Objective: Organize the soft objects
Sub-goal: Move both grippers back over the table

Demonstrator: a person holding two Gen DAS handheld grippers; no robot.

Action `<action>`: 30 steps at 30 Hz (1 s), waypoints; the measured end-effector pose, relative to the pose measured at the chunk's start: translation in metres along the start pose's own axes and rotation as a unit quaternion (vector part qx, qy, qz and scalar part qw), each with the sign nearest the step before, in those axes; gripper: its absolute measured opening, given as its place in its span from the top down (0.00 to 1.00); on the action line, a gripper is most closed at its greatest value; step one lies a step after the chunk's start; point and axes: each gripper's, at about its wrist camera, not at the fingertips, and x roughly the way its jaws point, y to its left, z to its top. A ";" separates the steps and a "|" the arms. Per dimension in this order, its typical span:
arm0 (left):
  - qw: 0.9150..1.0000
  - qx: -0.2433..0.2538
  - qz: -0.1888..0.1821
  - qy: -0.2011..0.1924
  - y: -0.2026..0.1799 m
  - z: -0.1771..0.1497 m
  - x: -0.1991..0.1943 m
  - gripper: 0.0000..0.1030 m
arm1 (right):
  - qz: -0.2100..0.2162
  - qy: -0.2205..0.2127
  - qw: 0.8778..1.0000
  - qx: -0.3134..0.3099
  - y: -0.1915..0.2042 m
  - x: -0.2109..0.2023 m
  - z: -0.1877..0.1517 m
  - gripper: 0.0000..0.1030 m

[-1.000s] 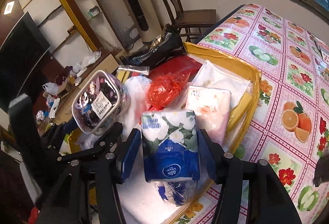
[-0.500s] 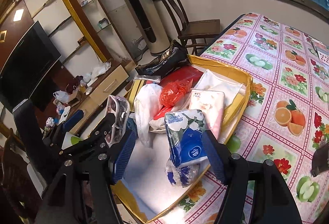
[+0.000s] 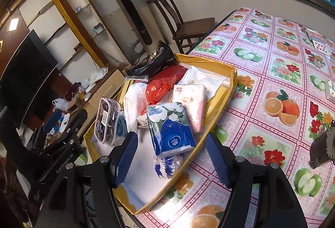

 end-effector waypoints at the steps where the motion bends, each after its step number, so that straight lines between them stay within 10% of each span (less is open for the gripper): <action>1: 1.000 0.003 -0.002 -0.003 -0.003 0.001 -0.003 0.16 | -0.001 -0.002 1.000 0.001 -0.002 -0.003 -0.001 0.33; 11: 0.999 0.024 -0.039 -0.009 -0.046 0.008 -0.025 0.16 | -0.003 -0.032 0.999 0.015 -0.042 -0.057 -0.019 0.30; 20: 0.991 0.042 -0.125 -0.005 -0.120 0.027 -0.048 0.16 | -0.121 -0.113 0.984 0.072 -0.159 -0.168 -0.032 0.23; 30: 0.941 0.088 -0.302 0.126 -0.256 0.077 -0.008 0.16 | -0.198 -0.064 0.961 0.182 -0.321 -0.168 -0.032 0.21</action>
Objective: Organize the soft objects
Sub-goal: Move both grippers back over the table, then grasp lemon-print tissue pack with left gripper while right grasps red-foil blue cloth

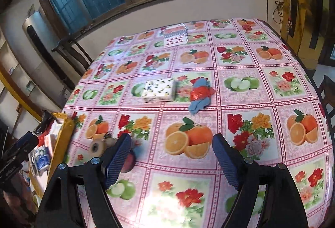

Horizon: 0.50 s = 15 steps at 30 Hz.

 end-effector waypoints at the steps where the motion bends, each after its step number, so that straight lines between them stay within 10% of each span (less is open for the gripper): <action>1: 1.000 0.004 -0.016 0.017 -0.007 0.011 0.016 0.16 | -0.005 0.009 1.000 0.000 -0.007 0.012 0.006 0.21; 15: 0.957 0.184 -0.155 0.162 -0.135 0.088 0.204 0.16 | -0.019 0.078 0.996 -0.031 -0.043 0.133 0.063 0.21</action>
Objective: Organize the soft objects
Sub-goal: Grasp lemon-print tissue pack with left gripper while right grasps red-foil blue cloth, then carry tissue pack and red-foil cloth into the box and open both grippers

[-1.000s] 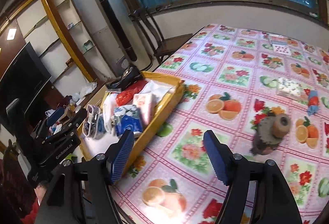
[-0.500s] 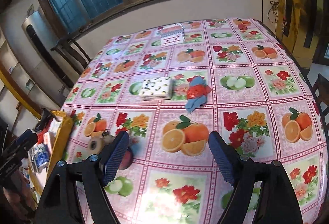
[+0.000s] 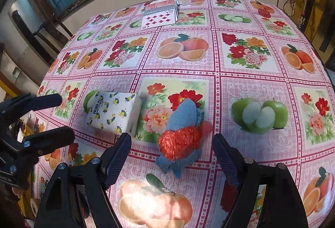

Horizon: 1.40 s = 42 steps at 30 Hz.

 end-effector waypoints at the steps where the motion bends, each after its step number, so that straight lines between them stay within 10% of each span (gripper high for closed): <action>1: 1.000 0.020 -0.005 0.006 -0.003 0.003 0.007 0.16 | -0.002 0.005 1.000 -0.005 0.000 0.005 0.000 0.23; 8: 0.991 0.124 -0.031 0.038 -0.013 0.011 0.036 0.16 | -0.028 0.012 0.999 -0.042 0.000 0.013 0.001 0.60; 31: 0.996 0.058 -0.049 0.040 -0.011 0.030 0.068 0.12 | -0.045 0.007 0.995 -0.085 0.003 0.015 0.003 0.62; 42: 0.999 0.012 -0.024 0.044 0.001 0.019 0.057 0.28 | -0.006 -0.005 0.999 -0.045 -0.010 -0.003 -0.007 0.62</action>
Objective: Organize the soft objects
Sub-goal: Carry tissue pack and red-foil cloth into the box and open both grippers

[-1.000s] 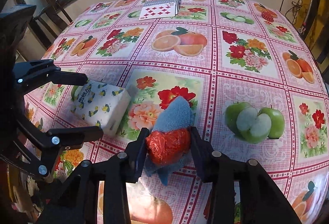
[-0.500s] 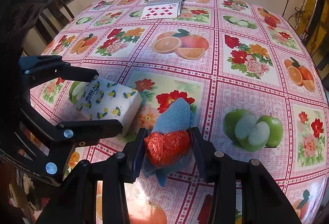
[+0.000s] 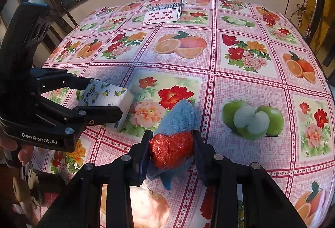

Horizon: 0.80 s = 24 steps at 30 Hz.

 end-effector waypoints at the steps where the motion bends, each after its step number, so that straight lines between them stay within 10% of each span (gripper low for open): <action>1: 1.000 -0.006 0.002 -0.003 0.003 -0.003 -0.004 0.29 | 0.004 -0.001 1.000 0.002 0.002 -0.002 0.000 0.62; 11: 0.994 -0.088 0.019 -0.066 0.050 -0.056 -0.118 0.29 | 0.037 -0.040 0.998 -0.035 0.068 -0.066 0.007 0.63; 24: 0.951 -0.240 0.152 -0.120 0.137 -0.283 -0.260 0.28 | 0.176 -0.027 0.966 -0.186 0.334 -0.103 -0.030 0.63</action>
